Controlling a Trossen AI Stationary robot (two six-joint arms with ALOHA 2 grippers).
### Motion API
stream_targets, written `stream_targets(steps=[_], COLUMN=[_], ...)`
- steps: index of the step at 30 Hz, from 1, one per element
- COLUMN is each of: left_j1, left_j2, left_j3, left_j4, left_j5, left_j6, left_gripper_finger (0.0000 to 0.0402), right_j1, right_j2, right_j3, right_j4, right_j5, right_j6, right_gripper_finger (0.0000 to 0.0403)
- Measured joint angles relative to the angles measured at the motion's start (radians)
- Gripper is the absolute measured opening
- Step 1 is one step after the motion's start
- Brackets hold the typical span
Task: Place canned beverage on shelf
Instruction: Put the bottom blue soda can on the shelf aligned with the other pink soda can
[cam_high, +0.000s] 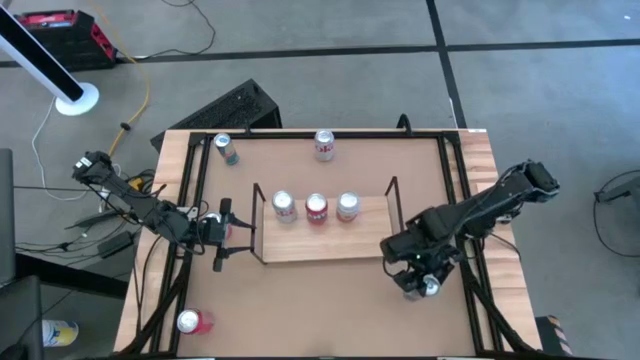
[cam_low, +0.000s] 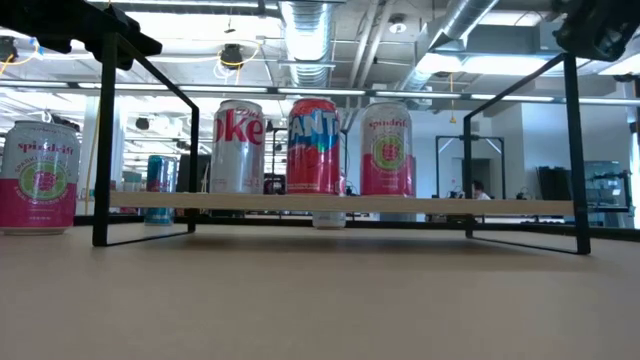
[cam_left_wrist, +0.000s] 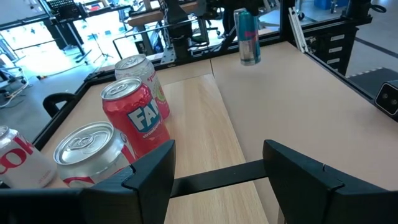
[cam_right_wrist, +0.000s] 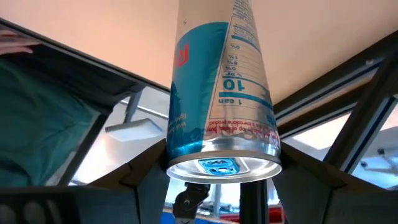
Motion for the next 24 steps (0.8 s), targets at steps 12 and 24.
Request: stream_targets(steps=[12, 24], left_j1=[0.0, 0.0], left_j2=[0.0, 0.0], left_j3=[0.0, 0.0], left_j4=[0.0, 0.001], left_j5=[-0.001, 0.0], left_j6=[0.0, 0.0], left_gripper_finger=[0.0228, 0.0228], right_j1=[0.019, 0.016], right_j2=[0.002, 0.003], right_j3=[-0.002, -0.002], right_j4=[-0.001, 0.008], right_j5=[0.026, 0.063], right_j6=[-0.013, -0.007], right_gripper_finger=[0.0271, 0.0326])
